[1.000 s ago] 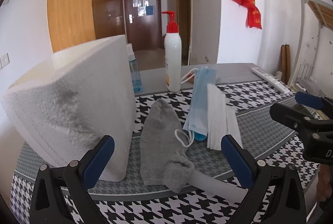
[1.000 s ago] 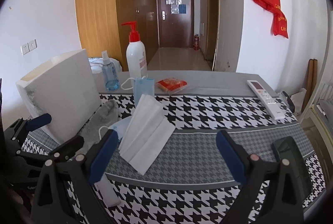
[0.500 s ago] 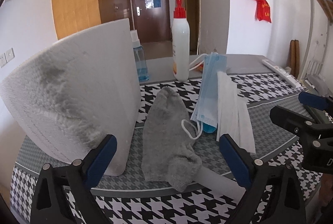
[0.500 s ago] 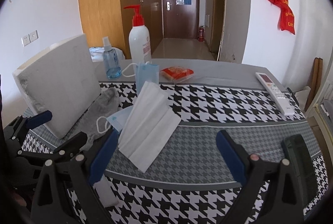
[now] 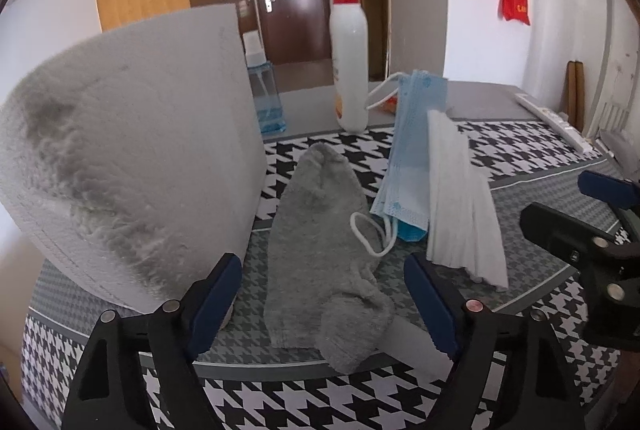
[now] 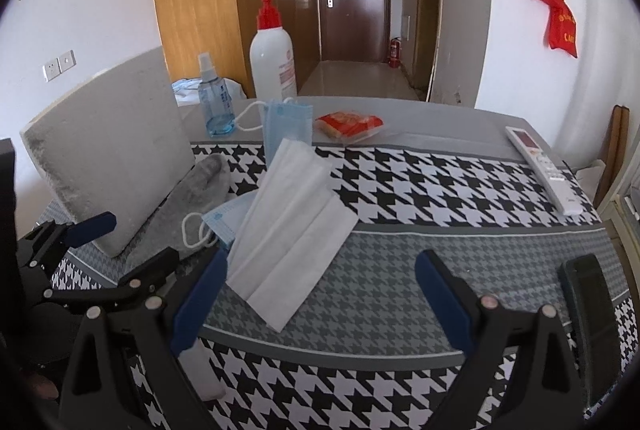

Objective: Organize soft objects
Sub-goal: 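Lower the left gripper onto the grey sock and close on it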

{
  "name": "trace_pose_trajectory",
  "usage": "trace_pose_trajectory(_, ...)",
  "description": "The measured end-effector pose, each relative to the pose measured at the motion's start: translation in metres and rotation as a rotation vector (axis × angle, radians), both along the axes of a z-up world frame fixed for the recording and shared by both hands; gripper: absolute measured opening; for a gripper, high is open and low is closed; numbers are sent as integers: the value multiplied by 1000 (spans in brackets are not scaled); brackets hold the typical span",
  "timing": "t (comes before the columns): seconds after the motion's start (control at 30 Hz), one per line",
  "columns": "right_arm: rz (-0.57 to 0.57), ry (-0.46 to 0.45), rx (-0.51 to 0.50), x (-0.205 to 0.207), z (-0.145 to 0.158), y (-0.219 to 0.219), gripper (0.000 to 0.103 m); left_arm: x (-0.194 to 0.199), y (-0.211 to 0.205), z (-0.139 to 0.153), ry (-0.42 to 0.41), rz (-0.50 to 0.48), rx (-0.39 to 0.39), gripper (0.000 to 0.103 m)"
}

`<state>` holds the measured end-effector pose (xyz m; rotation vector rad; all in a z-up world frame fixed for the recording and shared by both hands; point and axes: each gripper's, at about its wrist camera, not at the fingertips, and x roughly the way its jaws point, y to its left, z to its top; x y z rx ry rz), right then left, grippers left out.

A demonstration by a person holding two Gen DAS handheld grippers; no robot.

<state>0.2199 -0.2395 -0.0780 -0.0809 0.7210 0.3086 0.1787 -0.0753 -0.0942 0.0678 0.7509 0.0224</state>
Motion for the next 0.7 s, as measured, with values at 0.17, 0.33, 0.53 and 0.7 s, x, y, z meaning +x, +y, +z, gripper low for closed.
trace_pose_trajectory(0.17,8,18,0,4,-4,2,97,6,3,-5,36,15,0,74)
trace_pose_trajectory(0.33,18,34,-5,8,-8,5,97,10,4,-10,64,5,-10,69)
trace_pose_trajectory(0.53,32,68,-20,14,-15,11,97,16,5,-16,107,-3,-29,62)
trace_pose_trajectory(0.7,46,102,-29,21,-22,16,97,18,7,-18,130,-13,-55,58)
